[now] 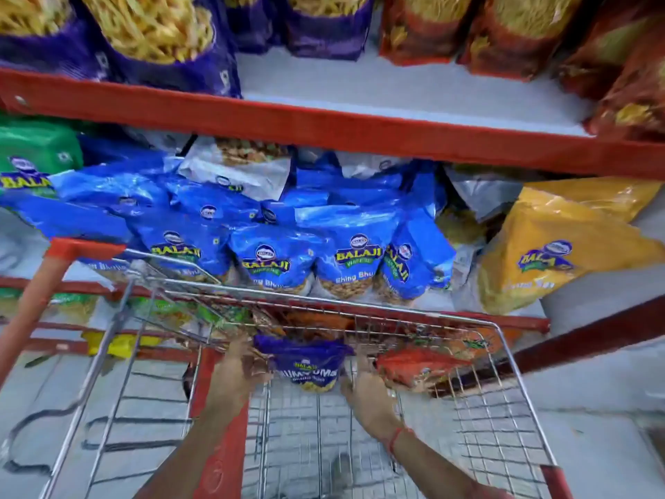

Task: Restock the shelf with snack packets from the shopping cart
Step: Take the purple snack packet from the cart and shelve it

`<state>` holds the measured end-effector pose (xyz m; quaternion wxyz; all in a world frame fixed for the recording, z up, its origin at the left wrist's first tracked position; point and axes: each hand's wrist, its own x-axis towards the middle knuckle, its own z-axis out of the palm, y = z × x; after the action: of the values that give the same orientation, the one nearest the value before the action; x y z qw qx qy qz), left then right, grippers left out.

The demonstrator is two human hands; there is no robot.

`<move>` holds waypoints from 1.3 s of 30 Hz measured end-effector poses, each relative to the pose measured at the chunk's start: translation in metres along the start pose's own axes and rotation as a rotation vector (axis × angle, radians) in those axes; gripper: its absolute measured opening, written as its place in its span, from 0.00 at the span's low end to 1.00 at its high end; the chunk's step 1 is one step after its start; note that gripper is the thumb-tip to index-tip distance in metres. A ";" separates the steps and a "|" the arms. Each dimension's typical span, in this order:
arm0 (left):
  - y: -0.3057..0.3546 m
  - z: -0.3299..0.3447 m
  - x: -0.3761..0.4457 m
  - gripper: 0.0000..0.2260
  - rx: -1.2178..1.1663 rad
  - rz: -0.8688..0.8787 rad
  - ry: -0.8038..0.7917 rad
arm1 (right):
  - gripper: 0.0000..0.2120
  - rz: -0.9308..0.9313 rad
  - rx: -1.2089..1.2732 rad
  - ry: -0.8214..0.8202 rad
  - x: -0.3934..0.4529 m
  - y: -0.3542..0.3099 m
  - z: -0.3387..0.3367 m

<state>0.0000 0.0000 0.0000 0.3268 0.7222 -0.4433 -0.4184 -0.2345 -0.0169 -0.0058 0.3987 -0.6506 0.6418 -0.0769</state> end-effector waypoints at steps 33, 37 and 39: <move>0.035 -0.010 -0.014 0.12 -0.253 0.093 0.182 | 0.07 -0.194 0.330 0.246 -0.002 -0.030 -0.024; 0.079 -0.027 -0.028 0.08 -0.378 0.217 0.229 | 0.03 -0.347 0.438 0.322 -0.026 -0.066 -0.068; 0.106 -0.036 -0.036 0.08 -0.454 0.267 0.281 | 0.05 -0.411 0.524 0.343 -0.036 -0.083 -0.088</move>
<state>-0.0163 -0.0055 0.1165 0.5904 0.6168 -0.3798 -0.3560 -0.2298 -0.0336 0.1192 0.4147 -0.6195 0.5137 -0.4247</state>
